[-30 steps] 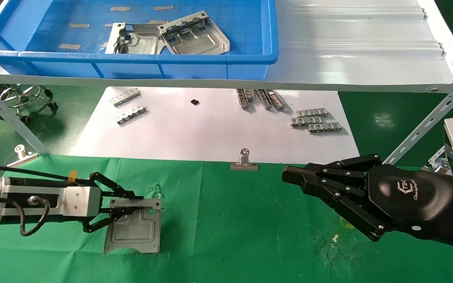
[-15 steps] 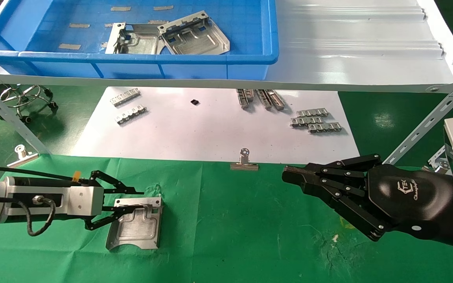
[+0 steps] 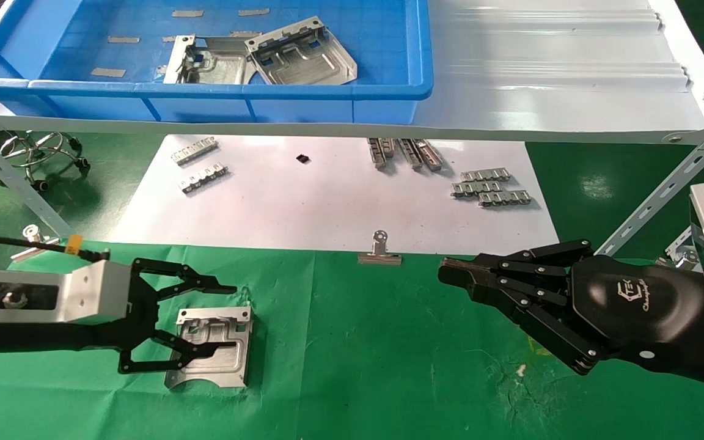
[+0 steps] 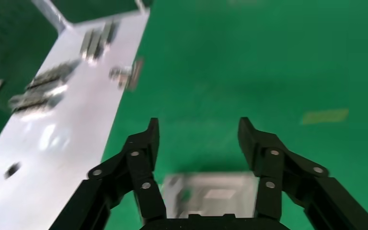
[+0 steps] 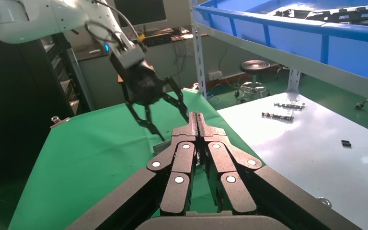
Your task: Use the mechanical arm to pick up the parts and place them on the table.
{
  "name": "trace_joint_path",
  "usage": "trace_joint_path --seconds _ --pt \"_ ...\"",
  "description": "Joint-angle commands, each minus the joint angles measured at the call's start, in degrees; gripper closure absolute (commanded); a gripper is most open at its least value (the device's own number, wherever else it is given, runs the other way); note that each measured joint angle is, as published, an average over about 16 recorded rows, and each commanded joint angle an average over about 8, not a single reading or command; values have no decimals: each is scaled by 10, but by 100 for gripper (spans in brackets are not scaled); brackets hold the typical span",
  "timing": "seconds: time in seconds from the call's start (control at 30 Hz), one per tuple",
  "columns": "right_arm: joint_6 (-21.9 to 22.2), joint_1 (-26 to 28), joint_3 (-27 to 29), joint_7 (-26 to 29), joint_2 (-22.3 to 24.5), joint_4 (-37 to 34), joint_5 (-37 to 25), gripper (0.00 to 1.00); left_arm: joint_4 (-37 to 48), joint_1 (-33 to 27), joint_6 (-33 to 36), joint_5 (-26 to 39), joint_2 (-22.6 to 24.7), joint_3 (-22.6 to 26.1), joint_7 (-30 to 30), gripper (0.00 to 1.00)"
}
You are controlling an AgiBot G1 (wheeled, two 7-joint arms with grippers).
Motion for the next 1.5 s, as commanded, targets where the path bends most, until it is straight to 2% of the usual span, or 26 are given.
trace_joint_path --seconds 0.03,1.5 --pt "0 0 0 0 0 0 0 0 -1 -2 26 -23 -6 -2 -28 0" --pt "0 0 0 0 0 0 0 0 -191 175 26 -133 -35 -209 -238 0"
